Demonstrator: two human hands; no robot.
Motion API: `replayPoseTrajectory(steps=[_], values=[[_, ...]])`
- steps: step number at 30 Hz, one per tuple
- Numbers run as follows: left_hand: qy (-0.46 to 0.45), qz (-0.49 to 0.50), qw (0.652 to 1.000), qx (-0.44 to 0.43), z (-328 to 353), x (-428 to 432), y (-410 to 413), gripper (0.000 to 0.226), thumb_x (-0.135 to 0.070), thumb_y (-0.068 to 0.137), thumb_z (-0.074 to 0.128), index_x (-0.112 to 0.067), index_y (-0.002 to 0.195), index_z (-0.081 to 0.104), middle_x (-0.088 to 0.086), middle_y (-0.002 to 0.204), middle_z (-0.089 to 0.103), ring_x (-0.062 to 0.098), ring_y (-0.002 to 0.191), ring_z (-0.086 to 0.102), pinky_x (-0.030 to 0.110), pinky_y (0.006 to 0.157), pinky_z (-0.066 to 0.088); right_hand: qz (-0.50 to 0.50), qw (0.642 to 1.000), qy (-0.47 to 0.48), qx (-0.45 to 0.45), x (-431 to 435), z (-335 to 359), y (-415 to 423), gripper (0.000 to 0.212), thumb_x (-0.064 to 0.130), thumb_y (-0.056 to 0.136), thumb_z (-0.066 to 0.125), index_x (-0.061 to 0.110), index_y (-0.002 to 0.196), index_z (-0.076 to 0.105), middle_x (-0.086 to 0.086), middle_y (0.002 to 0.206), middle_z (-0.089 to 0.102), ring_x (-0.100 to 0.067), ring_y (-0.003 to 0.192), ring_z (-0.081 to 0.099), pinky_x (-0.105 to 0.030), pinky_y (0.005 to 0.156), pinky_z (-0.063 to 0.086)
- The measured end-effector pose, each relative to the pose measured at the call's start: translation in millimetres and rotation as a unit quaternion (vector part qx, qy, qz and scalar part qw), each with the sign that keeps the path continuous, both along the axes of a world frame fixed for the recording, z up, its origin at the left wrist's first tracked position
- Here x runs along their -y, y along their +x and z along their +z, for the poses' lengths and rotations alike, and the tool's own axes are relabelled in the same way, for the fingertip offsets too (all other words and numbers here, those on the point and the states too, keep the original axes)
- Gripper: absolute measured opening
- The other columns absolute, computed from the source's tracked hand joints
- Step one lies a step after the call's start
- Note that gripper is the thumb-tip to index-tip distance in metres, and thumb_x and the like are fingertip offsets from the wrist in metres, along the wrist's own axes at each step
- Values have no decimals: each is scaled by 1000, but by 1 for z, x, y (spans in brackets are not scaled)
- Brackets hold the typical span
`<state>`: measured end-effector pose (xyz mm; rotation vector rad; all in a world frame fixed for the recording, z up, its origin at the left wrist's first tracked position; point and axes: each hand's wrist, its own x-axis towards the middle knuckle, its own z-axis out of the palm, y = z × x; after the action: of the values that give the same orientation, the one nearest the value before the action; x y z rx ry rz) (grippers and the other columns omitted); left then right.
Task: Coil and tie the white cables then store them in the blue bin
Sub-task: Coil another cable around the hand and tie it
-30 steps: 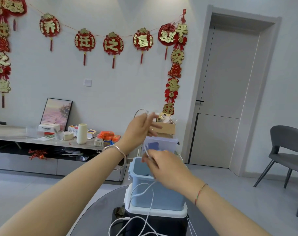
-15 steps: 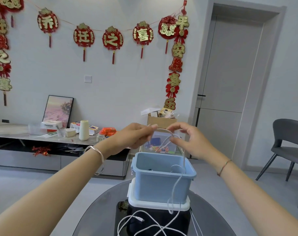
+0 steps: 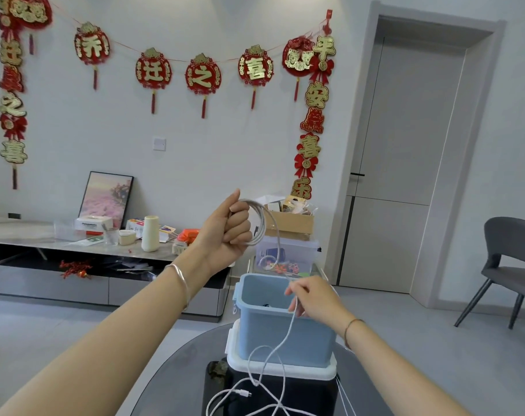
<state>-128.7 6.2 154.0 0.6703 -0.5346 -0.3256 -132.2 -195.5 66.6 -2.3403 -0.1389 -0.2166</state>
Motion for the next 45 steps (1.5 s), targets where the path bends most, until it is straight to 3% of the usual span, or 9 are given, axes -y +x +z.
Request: replayPoseTrajectory(steps=[5, 10, 15, 20, 26, 31, 34, 40, 45], values=[[-52, 24, 998, -8, 10, 6, 7, 50, -33, 98, 40, -18, 51, 42, -6, 33, 24, 7, 22, 21, 16, 31, 13, 91, 973, -140, -162, -7, -17, -3, 33, 10, 96, 35, 13, 72, 58, -17, 96, 72, -10, 64, 64, -17, 61, 48], [23, 95, 995, -2, 5, 13, 9, 41, -33, 101, 37, -19, 63, 35, -8, 34, 23, 4, 24, 20, 15, 29, 14, 112, 986, -52, -114, -17, -10, -7, 8, 12, 92, 51, 16, 98, 52, -10, 109, 69, -10, 85, 64, -14, 71, 48], [109, 123, 986, 13, -11, 23, 9, 41, -33, 101, 38, -18, 63, 34, -9, 35, 22, 3, 25, 17, 15, 29, 14, 142, 987, 70, -36, -23, 15, -11, 80, 35, 71, 81, 31, 136, 34, 11, 136, 46, -6, 128, 41, -26, 105, 34], [197, 208, 957, 41, -17, 24, 15, 40, -38, 100, 39, -19, 65, 36, -10, 38, 22, 6, 30, 17, 19, 34, 15, 183, 965, 189, 13, -27, 41, -29, 62, 13, 71, 81, 22, 125, 51, -1, 129, 56, -9, 121, 51, -27, 106, 39], [286, 306, 907, 52, -17, 21, 16, 45, -39, 99, 41, -19, 60, 36, -9, 40, 26, 8, 35, 18, 18, 34, 17, 231, 855, 462, -48, -25, 62, -39, 23, -3, 87, 50, 8, 107, 53, -10, 99, 70, -25, 97, 66, -38, 100, 44], [334, 357, 867, 94, -26, 15, 15, 44, -42, 98, 44, -16, 62, 40, -9, 42, 31, 9, 40, 24, 20, 42, 23, 228, 706, 663, -102, -9, 80, -43, 32, 4, 77, 36, -2, 98, 59, -14, 74, 70, -28, 74, 71, -46, 80, 53], [377, 400, 820, 156, -32, 8, 20, 45, -44, 96, 46, -12, 66, 41, -3, 48, 32, 13, 46, 27, 26, 49, 26, 201, 755, 611, -123, -2, 85, -43, 38, 32, 84, 51, -1, 99, 64, -6, 57, 65, -18, 54, 67, -33, 64, 58], [482, 357, 760, 248, -33, 7, 13, 51, -47, 96, 43, -16, 56, 35, -7, 43, 34, 10, 42, 28, 18, 45, 29, 110, 901, 419, -11, -7, 86, -41, 16, 14, 95, 52, 7, 95, 66, -1, 65, 60, -10, 53, 63, -20, 54, 56], [420, 76, 884, 193, -21, 5, -5, 50, -43, 101, 28, -18, 60, 40, -6, 43, 25, 10, 38, 18, 18, 37, 19, 14, 938, 319, 133, -6, 84, -28, 22, 20, 97, 51, 8, 105, 67, 3, 54, 44, -6, 40, 40, -18, 41, 42]])
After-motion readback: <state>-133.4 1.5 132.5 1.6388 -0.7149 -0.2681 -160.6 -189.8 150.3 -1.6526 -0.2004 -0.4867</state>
